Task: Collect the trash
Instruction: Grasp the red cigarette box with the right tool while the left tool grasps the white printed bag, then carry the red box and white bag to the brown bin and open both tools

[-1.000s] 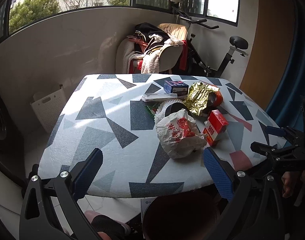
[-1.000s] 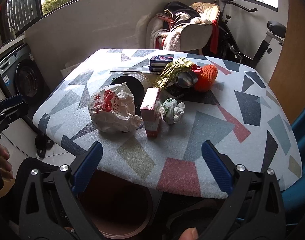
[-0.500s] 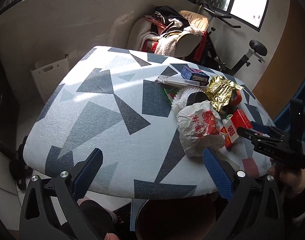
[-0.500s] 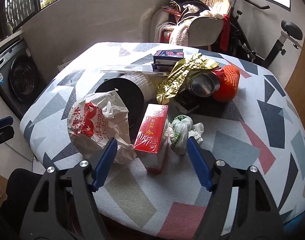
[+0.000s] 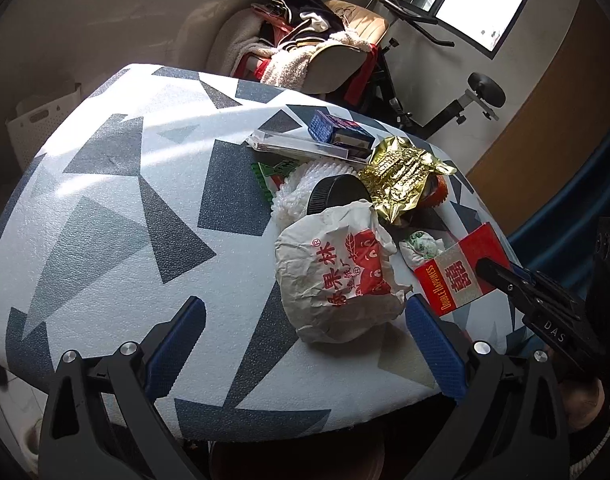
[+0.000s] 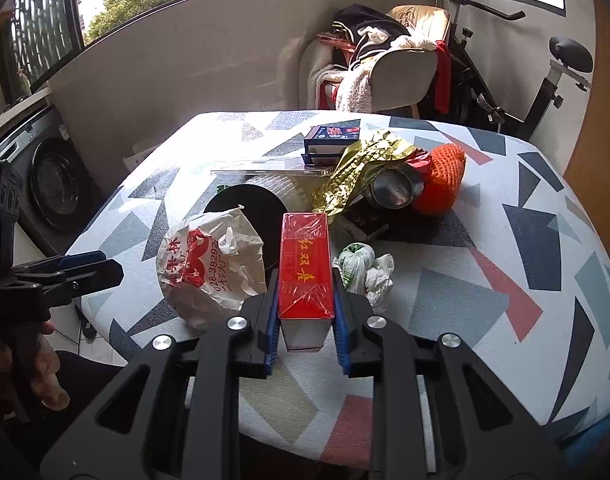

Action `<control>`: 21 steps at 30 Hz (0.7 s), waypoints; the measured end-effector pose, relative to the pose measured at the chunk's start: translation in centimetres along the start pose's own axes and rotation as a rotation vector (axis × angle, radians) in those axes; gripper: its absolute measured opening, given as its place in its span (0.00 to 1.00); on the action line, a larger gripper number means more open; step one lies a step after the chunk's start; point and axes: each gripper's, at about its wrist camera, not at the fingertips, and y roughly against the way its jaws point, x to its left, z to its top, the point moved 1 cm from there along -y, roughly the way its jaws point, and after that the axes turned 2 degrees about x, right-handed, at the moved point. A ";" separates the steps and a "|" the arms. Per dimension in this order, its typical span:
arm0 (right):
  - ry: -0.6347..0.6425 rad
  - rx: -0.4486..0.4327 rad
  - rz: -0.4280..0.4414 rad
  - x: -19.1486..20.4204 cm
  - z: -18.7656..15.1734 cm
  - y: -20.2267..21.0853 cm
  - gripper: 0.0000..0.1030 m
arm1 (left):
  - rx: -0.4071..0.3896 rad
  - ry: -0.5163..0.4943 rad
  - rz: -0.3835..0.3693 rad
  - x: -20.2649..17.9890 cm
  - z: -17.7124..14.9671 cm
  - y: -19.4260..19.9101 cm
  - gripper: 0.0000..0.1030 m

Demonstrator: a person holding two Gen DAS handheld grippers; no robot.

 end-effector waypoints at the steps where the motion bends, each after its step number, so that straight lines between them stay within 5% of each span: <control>1: 0.001 -0.003 -0.006 -0.2 0.0 0.3 0.25 | 0.015 0.005 0.000 -0.3 0.4 -0.9 0.95; 10: -0.019 -0.006 -0.027 -1.3 -0.8 1.1 0.25 | 0.098 0.118 -0.051 -0.8 2.6 -7.0 0.95; 12: -0.026 -0.005 -0.026 -1.3 -0.9 1.2 0.25 | 0.118 0.122 -0.052 -1.0 2.4 -7.7 0.83; 13: -0.026 -0.007 -0.026 -1.4 -1.0 1.4 0.25 | 0.129 0.115 -0.053 -1.1 2.2 -7.9 0.63; 21: -0.037 -0.028 -0.022 -1.3 -1.3 3.2 0.25 | 0.092 -0.035 -0.032 -2.7 1.2 -3.9 0.60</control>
